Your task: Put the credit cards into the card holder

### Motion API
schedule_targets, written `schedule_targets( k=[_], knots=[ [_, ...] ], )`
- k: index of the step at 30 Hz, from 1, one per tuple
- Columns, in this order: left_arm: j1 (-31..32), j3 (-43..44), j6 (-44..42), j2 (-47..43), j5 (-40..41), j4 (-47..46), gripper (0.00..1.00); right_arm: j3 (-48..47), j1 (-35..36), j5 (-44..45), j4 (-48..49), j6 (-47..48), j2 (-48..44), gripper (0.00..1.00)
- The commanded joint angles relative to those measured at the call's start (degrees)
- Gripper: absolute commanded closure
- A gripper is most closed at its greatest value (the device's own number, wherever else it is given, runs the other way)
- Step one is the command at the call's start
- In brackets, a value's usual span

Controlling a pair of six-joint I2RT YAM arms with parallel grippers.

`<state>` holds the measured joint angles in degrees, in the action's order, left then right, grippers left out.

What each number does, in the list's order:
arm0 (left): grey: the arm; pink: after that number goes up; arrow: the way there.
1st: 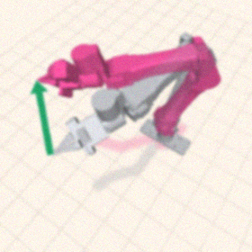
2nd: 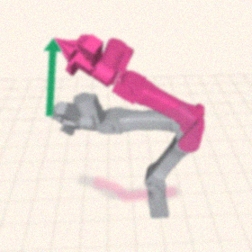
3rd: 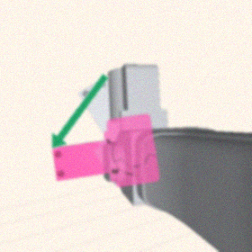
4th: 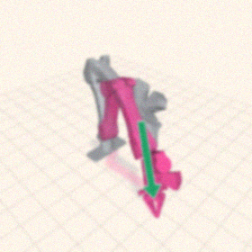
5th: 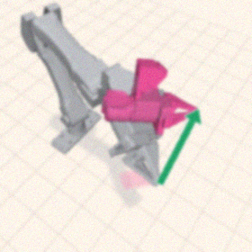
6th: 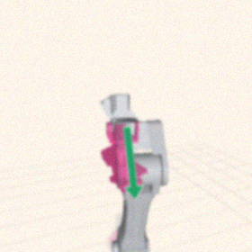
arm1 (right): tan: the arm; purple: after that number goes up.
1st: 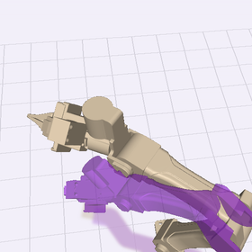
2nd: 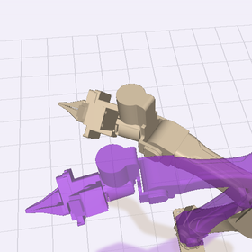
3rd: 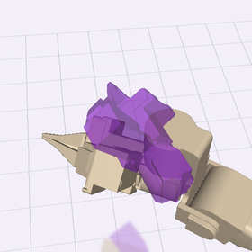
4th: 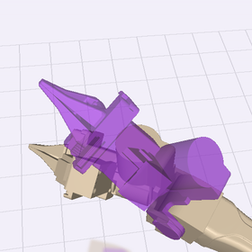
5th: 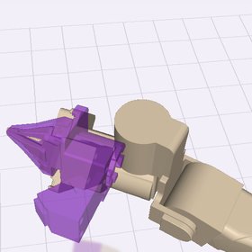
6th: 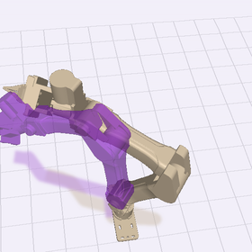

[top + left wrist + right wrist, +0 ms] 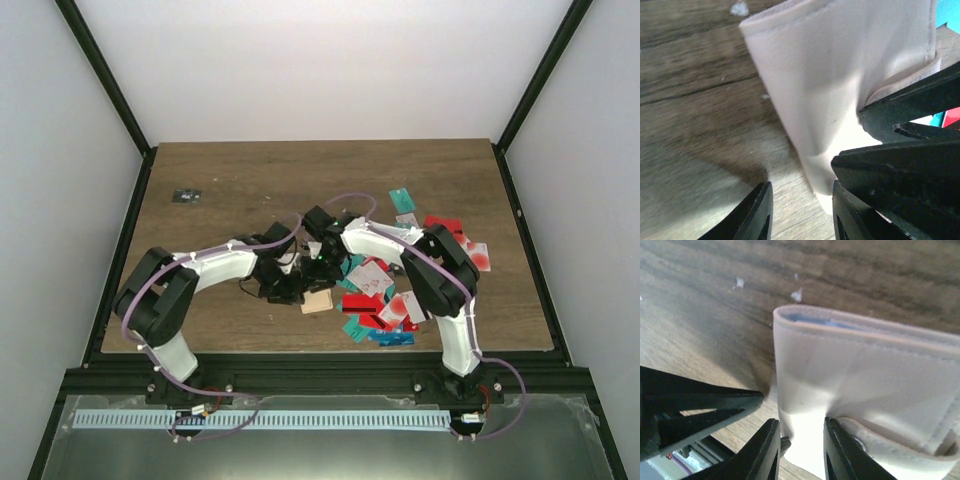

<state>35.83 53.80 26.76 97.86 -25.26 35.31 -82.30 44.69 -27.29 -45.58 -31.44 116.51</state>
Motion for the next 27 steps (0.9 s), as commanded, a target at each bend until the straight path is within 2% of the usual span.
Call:
schedule_targets(
  k=[1,4,9,12,15,17,20,22,23,24,27],
  knots=[
    [-0.1,1.8,-2.2,-3.4,3.2,3.5,0.64,3.1,1.0,-2.4,2.8,-0.1,-3.3,0.71],
    [-0.7,2.9,-2.9,-5.5,4.4,5.4,0.62,3.8,-0.1,-3.7,4.7,-0.5,-6.8,0.63],
    [-2.2,6.9,-4.1,-9.8,5.9,9.4,0.6,3.3,-2.4,-5.1,5.1,-0.4,-12.1,0.35],
    [-3.2,9.8,-4.8,-12.3,7.1,11.6,0.56,3.4,-4.5,-4.5,5.2,0.0,-15.5,0.27],
    [-4.3,12.8,-5.5,-14.8,8.9,13.4,0.51,3.9,-6.6,-2.7,5.2,0.9,-19.4,0.23],
    [-4.8,14.9,-6.2,-16.2,10.9,14.1,0.43,4.1,-8.4,-1.8,5.1,1.8,-21.6,0.22],
    [-5.1,17.9,-6.8,-18.2,14.4,14.6,0.19,4.7,-11.2,0.2,5.5,3.4,-25.0,0.18],
    [-5.3,19.7,-7.6,-19.7,17.1,14.2,0.12,4.8,-13.2,1.9,5.5,4.7,-27.3,0.14],
    [-5.4,20.4,-7.9,-20.3,18.3,13.8,0.09,4.7,-14.2,3.0,5.3,5.1,-28.1,0.04],
    [-5.5,20.8,-8.3,-21.0,19.6,13.0,0.03,4.2,-15.3,4.1,5.0,5.6,-28.8,0.01],
    [-5.6,20.3,-10.2,-23.5,23.9,9.2,0.0,2.3,-17.9,10.2,3.6,6.9,-30.3,0.0]
  ],
)
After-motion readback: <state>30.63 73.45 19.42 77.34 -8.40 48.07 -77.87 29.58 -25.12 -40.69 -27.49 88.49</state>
